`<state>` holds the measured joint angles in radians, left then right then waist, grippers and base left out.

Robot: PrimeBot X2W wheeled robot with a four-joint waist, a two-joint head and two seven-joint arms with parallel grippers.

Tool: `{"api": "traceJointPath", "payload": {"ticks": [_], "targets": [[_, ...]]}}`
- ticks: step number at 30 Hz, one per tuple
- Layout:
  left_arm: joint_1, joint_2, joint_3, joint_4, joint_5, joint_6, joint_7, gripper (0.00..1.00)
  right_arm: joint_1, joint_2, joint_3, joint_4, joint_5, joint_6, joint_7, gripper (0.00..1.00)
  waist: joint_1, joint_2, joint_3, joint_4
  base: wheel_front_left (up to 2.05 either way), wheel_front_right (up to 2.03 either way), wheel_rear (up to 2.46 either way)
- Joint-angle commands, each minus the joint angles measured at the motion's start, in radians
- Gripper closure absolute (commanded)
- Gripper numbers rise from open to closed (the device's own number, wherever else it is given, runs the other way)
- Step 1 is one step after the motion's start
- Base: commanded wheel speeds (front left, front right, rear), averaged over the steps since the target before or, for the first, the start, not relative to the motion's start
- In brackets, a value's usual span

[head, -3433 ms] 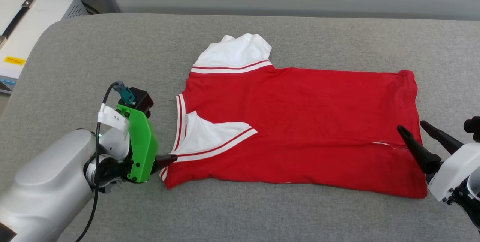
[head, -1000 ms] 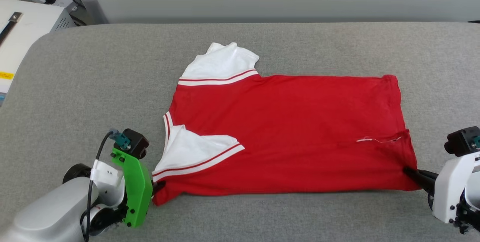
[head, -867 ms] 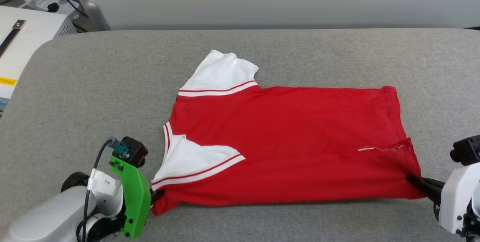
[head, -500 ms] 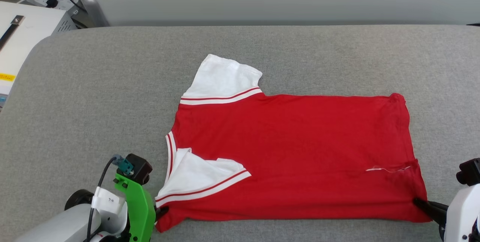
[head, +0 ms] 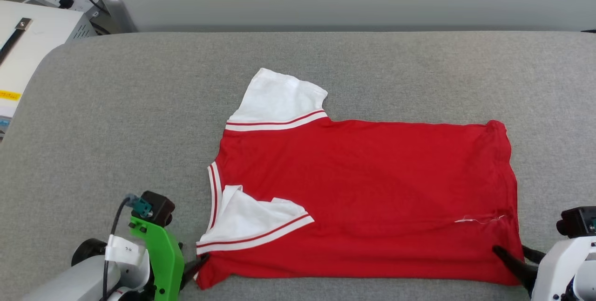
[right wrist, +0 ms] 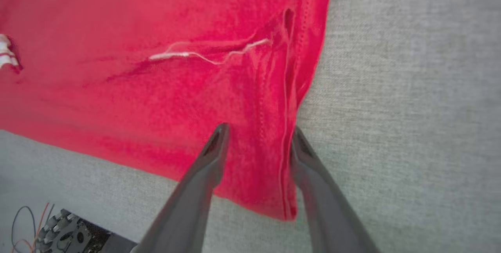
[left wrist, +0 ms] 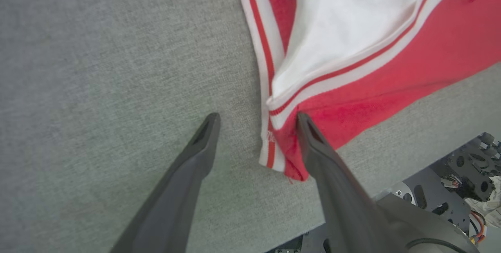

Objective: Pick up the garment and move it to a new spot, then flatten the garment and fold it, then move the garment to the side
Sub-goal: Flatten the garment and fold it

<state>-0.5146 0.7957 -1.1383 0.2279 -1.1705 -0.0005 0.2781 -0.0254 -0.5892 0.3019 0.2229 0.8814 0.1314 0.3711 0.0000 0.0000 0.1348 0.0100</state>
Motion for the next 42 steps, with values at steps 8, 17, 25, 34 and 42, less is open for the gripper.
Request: {"api": "traceJointPath", "payload": {"ticks": [8, 17, 25, 34, 42], "targets": [[-0.03, 0.088, 0.092, -0.076, 0.021, 0.046, -0.109, 0.0, -0.017, 0.03, -0.135, -0.062, -0.149, -0.001, -0.301, 0.0, 0.0, 0.0, -0.029, -0.004, 0.0, 0.0, 0.0], [-0.22, 0.078, 0.196, -0.102, 0.105, 0.076, -0.2, 0.0, -0.067, 0.185, -0.282, -0.197, -0.363, -0.001, -0.482, 0.0, 0.0, 0.0, 0.034, -0.038, 0.0, 0.0, 0.0], [-0.548, -0.048, 0.22, 0.069, 0.119, -0.023, -0.041, 0.0, -0.111, 0.288, -0.277, -0.371, -0.483, -0.001, -0.457, 0.0, 0.0, 0.0, 0.184, -0.104, 0.0, 0.0, 0.0], [-0.788, -0.15, 0.16, 0.297, 0.038, -0.092, 0.348, 0.0, -0.189, 0.301, -0.223, -0.42, -0.505, -0.001, -0.453, 0.0, 0.0, 0.0, 0.336, -0.183, 0.0, 0.0, 0.0], [-0.87, -0.191, 0.121, 0.426, 0.048, -0.102, 0.465, 0.0, -0.241, 0.303, -0.198, -0.405, -0.498, -0.001, -0.473, 0.0, 0.0, 0.0, 0.423, -0.234, 0.0, 0.0, 0.0]]}}
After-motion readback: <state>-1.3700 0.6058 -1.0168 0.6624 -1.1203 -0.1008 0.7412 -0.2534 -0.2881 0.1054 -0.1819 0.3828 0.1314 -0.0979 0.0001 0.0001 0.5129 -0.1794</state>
